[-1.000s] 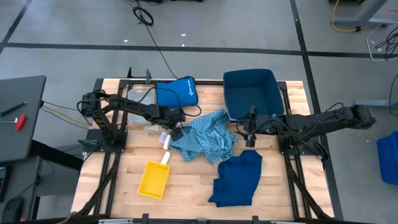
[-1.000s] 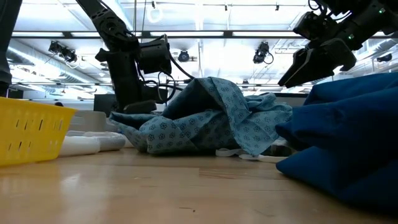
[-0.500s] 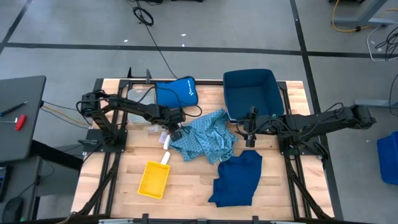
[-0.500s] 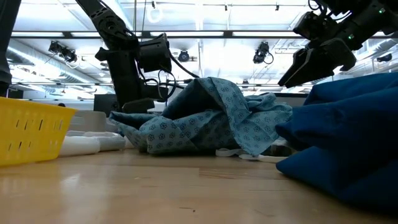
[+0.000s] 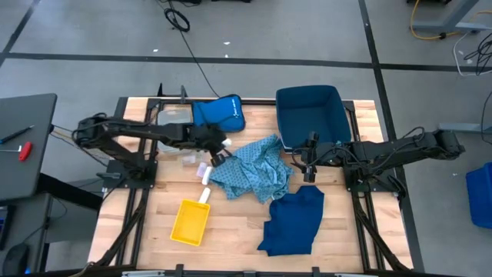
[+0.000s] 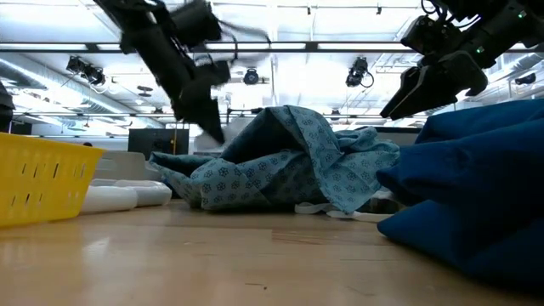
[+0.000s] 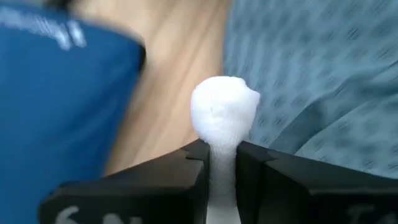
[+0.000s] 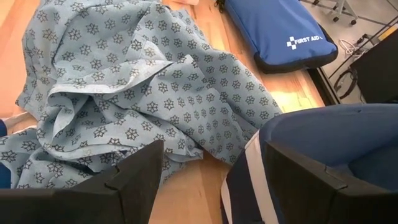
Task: Pick & place medical supplies in basket/bin
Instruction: Put the white bandage into the yellow basket
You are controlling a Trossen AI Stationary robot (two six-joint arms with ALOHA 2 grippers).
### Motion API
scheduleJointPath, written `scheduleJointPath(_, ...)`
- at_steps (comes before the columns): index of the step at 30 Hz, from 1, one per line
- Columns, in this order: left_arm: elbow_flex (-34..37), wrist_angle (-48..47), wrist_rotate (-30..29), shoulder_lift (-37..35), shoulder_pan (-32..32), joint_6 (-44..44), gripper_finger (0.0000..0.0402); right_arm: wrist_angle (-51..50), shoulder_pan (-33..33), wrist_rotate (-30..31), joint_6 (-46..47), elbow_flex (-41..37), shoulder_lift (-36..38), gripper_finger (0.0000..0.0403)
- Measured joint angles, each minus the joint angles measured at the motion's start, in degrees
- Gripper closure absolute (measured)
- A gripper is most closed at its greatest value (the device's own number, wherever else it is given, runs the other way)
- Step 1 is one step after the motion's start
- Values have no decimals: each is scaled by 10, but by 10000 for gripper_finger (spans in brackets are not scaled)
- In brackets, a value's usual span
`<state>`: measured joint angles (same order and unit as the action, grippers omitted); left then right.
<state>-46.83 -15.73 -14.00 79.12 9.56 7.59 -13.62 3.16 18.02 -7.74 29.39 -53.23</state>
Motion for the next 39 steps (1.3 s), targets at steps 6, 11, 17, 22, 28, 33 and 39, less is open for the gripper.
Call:
scheduleJointPath(6, 122, 220, 30, -112, -18, -26, 362, 1, 0, -1, 12, 0, 0, 119)
scheduleJointPath(11, 250, 413, 90, -193, -30, -29, 362, 13, 0, -10, 19, 0, 0, 119)
scheduleJointPath(17, 363, 571, 144, -276, -50, -1, 362, 79, 0, -51, 27, 0, 0, 119)
scheduleJointPath(22, 389, 565, 181, -329, -87, 21, 362, 165, 0, -97, 30, 0, 0, 119)
scheduleJointPath(28, 389, 527, 184, -344, -173, 34, 362, 223, 2, -137, 48, 0, 0, 119)
scheduleJointPath(33, 389, 494, 110, -344, -271, 39, 362, 238, 21, -138, 59, 0, -17, 119)
scheduleJointPath(39, 389, 464, 6, -344, -388, 76, 362, 265, 43, -122, 69, 0, -69, 119)
